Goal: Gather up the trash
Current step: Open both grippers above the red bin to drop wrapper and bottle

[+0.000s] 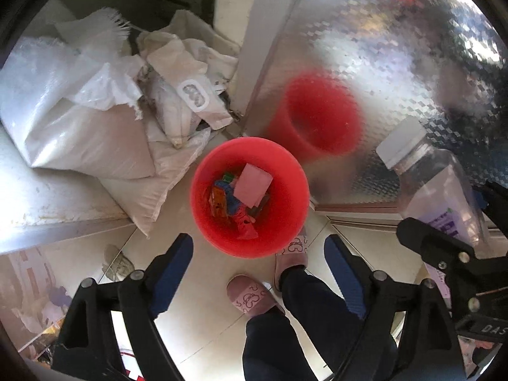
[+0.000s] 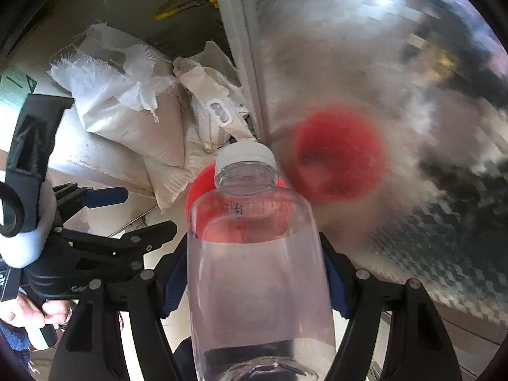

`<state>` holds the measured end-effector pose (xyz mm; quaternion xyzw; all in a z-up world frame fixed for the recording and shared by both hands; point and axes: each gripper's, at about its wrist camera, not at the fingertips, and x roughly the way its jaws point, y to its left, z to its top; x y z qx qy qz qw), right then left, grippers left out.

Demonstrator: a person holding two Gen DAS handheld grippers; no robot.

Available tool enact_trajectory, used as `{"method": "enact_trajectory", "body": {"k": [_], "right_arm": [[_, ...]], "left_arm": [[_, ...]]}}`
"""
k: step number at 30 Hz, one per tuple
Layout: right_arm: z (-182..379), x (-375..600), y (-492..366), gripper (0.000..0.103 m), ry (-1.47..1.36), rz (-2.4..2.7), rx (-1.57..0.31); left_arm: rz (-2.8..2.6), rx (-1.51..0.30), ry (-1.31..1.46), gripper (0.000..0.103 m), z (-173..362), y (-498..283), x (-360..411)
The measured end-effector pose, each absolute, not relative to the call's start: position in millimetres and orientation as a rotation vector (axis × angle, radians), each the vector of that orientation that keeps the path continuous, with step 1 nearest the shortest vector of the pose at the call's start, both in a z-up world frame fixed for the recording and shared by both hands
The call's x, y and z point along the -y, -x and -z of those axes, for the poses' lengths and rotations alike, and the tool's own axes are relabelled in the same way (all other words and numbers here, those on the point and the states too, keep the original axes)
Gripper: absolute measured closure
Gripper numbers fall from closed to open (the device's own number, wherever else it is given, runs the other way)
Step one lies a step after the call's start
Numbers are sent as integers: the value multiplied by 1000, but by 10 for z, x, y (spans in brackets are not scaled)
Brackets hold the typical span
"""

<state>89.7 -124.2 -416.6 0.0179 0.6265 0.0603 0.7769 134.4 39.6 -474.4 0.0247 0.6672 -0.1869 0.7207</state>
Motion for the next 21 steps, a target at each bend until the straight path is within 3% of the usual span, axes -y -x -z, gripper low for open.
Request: {"method": "enact_trajectory", "body": {"k": [21], "right_arm": [[4560, 694, -1060, 31, 216, -328, -1382]], "left_arm": [[233, -1479, -82, 19, 4845, -1296, -1127]]}}
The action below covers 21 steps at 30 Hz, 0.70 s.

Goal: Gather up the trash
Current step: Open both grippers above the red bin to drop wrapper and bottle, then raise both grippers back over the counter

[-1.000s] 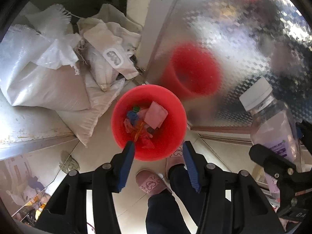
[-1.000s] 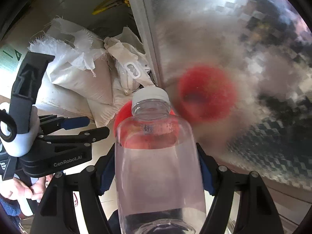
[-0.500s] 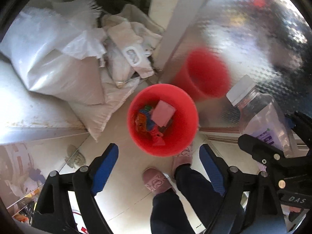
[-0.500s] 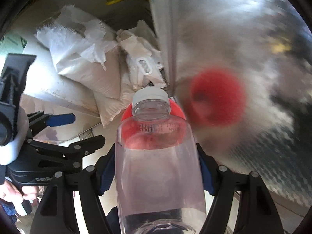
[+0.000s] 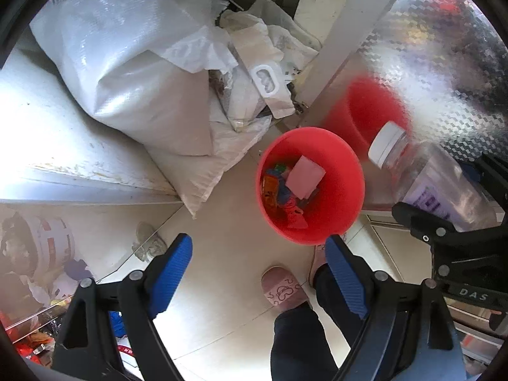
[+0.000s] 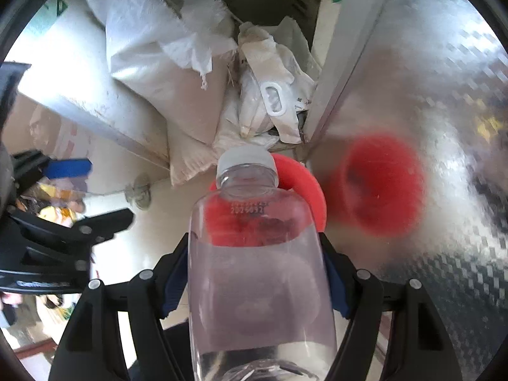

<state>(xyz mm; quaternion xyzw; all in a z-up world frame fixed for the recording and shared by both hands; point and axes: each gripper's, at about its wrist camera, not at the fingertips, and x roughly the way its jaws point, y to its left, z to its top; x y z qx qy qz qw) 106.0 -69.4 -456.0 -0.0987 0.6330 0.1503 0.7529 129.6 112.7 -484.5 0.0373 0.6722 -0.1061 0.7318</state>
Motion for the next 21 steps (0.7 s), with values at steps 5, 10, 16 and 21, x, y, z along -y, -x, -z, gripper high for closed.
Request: {"method": "enact_trajectory", "body": {"k": [5, 10, 16, 21], "right_arm": [[4518, 675, -1022, 14, 247, -323, -1357], [4420, 687, -986, 12, 241, -317, -1357], [4000, 648, -904, 12, 241, -282, -1332], [3376, 614, -798, 9, 254, -260, -1281]], "left_arm": [[228, -1474, -74, 19, 4812, -1257, -1150], [224, -1468, -64, 19, 4650, -1199, -1157], [220, -1447, -39, 19, 4096, -1106, -1179], [217, -1395, -39, 19, 3357, -1020, -1197]]}}
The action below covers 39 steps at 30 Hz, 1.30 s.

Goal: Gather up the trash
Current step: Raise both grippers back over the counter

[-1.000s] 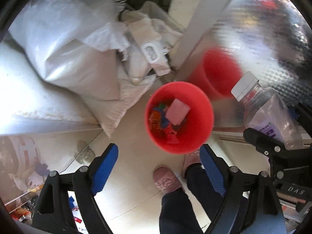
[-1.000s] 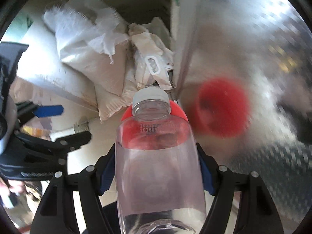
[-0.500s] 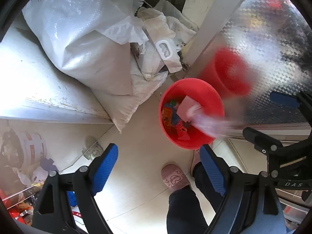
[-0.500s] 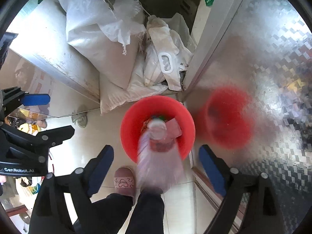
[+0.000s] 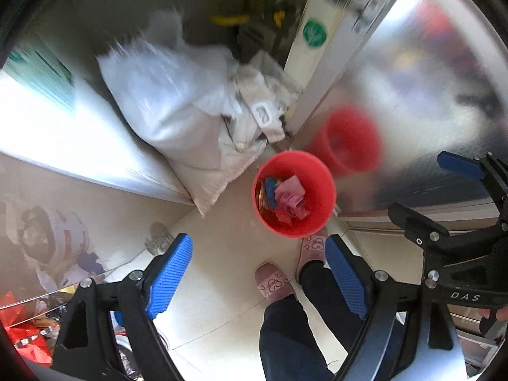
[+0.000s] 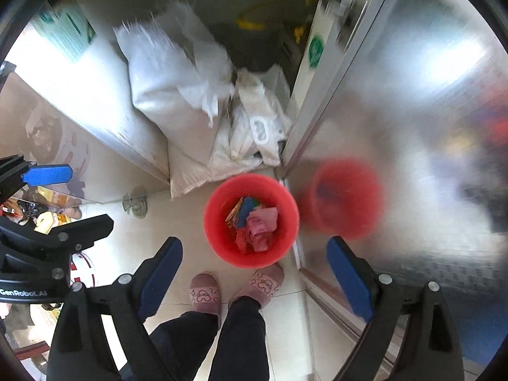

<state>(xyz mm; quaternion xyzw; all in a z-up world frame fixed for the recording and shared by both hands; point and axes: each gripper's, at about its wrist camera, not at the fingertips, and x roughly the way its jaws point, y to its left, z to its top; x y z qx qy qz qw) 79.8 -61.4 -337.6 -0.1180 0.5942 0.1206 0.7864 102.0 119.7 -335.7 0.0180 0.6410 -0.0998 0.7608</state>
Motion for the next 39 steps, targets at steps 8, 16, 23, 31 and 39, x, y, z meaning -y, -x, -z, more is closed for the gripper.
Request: {"method": "enact_trajectory", "body": {"k": [8, 16, 23, 31, 39], "right_arm": [[2259, 613, -635, 3, 258, -247, -1207], [1304, 754, -480, 3, 231, -206, -1089], [882, 930, -546, 2, 209, -143, -1017], [554, 1263, -874, 2, 154, -76, -953], [406, 1706, -1394, 2, 100, -18, -946]], "left_arm": [[222, -1283, -37, 19, 2153, -878, -1273], [251, -1133, -70, 19, 1190, -887, -1166], [297, -1059, -108, 19, 752, -1106, -919], [334, -1010, -152, 19, 452, -1646, -569], [383, -1011, -193, 19, 348, -2300, -28]]}}
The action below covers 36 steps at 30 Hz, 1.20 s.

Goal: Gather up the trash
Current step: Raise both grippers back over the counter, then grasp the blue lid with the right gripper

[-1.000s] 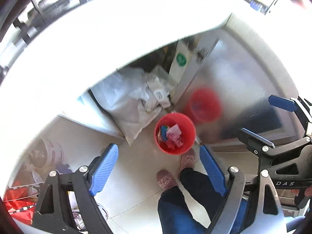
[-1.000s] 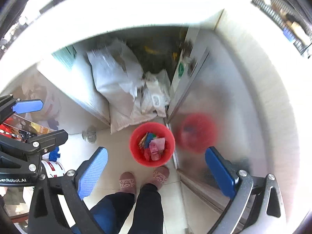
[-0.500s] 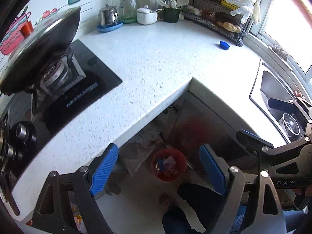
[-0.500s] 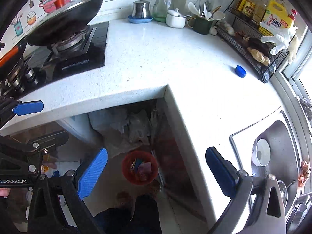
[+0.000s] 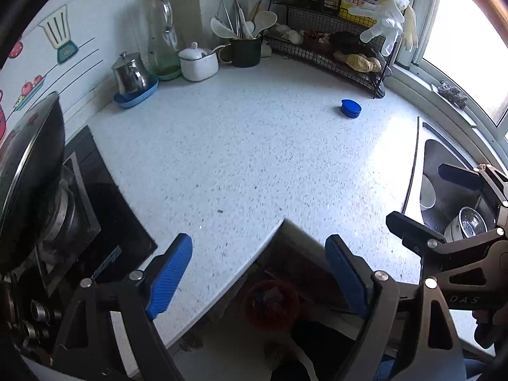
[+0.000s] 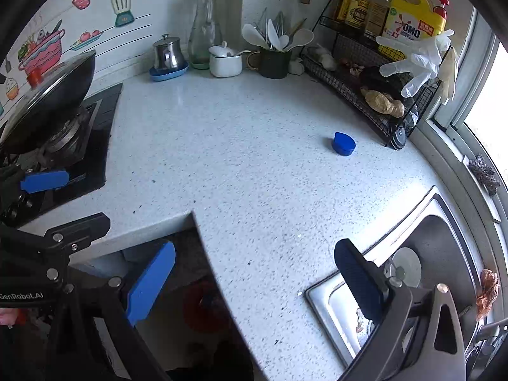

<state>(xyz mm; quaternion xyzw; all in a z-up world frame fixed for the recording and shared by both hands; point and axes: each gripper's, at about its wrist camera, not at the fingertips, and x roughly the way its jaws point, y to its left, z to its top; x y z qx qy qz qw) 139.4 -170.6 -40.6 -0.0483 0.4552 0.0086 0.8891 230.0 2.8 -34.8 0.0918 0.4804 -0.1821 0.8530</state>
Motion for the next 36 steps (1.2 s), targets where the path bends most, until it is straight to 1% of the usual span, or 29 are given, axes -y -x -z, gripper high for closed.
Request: {"method": "enact_trajectory", "body": {"k": [8, 21, 33, 35, 36], "right_arm": [[399, 2141, -1909, 3, 44, 54, -958], [594, 2839, -2679, 2, -20, 99, -1005], [955, 3099, -3271, 3, -50, 41, -1055], [1009, 3104, -3349, 6, -53, 25, -1061], [1038, 3106, -3392, 11, -52, 19, -1067]], "left_arm": [[424, -1023, -234, 19, 360, -2965, 592], [451, -1069, -311, 18, 640, -3841, 1470], [405, -1126, -338, 17, 1045, -4422, 1760], [403, -1138, -329, 17, 1110, -4488, 1760], [398, -1142, -328, 17, 1138, -4510, 1762]]}}
